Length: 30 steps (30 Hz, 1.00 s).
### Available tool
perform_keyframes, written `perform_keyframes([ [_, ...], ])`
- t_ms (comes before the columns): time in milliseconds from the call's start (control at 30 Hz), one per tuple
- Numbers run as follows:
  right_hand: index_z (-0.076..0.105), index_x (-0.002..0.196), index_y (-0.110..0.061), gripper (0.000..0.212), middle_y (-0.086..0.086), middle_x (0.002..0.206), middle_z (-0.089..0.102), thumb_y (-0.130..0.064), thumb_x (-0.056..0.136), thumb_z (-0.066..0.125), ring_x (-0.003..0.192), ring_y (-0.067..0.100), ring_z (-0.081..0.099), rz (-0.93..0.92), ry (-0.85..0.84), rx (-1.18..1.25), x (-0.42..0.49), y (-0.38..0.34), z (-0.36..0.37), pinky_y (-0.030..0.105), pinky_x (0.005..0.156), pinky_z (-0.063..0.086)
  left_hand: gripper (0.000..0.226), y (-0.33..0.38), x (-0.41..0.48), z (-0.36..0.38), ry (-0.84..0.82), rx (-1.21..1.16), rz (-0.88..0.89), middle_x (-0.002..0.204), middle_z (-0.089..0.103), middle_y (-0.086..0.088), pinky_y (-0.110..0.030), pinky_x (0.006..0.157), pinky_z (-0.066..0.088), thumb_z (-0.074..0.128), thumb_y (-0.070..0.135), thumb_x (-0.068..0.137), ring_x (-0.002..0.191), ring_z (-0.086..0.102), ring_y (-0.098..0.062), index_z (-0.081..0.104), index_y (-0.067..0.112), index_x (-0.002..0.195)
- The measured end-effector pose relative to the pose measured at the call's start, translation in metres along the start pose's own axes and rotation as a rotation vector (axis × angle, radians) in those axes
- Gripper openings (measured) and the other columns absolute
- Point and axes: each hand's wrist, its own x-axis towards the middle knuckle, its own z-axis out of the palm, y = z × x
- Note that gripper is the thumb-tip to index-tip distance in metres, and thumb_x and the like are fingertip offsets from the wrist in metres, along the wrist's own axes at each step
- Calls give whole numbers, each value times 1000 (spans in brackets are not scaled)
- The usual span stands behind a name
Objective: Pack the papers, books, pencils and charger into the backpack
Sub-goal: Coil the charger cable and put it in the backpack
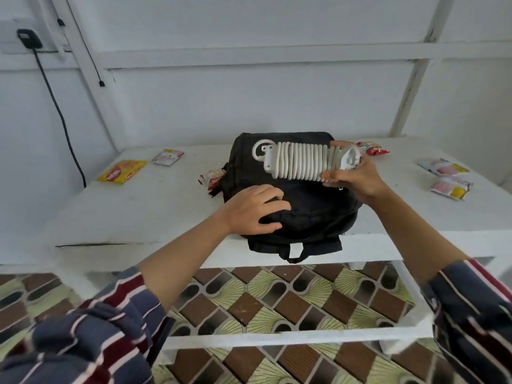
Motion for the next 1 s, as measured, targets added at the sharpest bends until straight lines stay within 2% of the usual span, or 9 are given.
perform_keyframes([
  [133,58,104,-25,54,9,95,57,17,70,67,76,20,68,5,32,17,-13,-5,-10,35,63,58,35,-7,-4,-5,-66,62,-98,109,48,-7,-30,62,55,64,9,80,76,61,-21,48,15,110],
  [267,54,103,-26,55,-2,89,60,7,62,69,75,13,68,13,92,95,-23,-19,-21,33,62,58,28,-9,25,-21,138,44,-497,94,48,0,-26,64,38,37,32,84,74,45,-12,53,11,94],
  [367,50,108,-26,56,-5,100,58,2,61,65,85,11,65,4,128,170,-27,-28,-36,32,64,57,9,-16,43,-25,248,203,-547,91,55,-5,-28,71,37,49,13,75,81,43,-18,58,12,78],
  [500,49,108,-26,62,-4,108,55,-4,55,69,93,13,62,-12,121,215,-31,-36,-51,31,65,57,21,-21,58,-10,4,490,-528,79,61,-2,-28,65,39,78,4,55,68,55,-21,71,16,71],
  [567,49,107,-27,54,-5,107,54,0,61,61,94,14,60,-15,116,212,-33,-38,-55,29,63,56,41,-19,58,-4,-113,427,-598,98,64,-5,-30,73,45,75,8,66,81,60,-24,69,15,106],
  [633,49,107,-27,52,-6,105,54,0,63,56,93,13,59,-2,90,198,-34,-38,-57,28,60,56,57,-19,56,0,-219,307,-657,131,51,-9,-40,91,39,54,13,86,109,53,-28,38,15,140],
  [700,49,106,-28,52,-6,104,53,0,62,56,93,13,58,25,57,185,-34,-34,-57,28,59,56,55,-24,55,-3,-297,105,-675,141,40,-11,-44,100,33,47,11,88,122,44,-31,29,22,139],
  [833,52,109,-25,67,-4,106,56,-11,46,72,94,16,60,87,-55,129,-34,-19,-55,32,58,57,26,-40,57,-7,-560,-67,-594,155,15,-10,-47,112,16,48,16,89,143,11,-30,57,34,104],
  [1000,55,108,-23,73,2,102,56,-11,39,77,90,22,60,233,-132,57,-32,7,-50,37,58,57,35,-50,52,-9,-571,-60,-663,158,-3,5,-47,117,2,51,30,93,145,-4,-16,55,33,128],
])
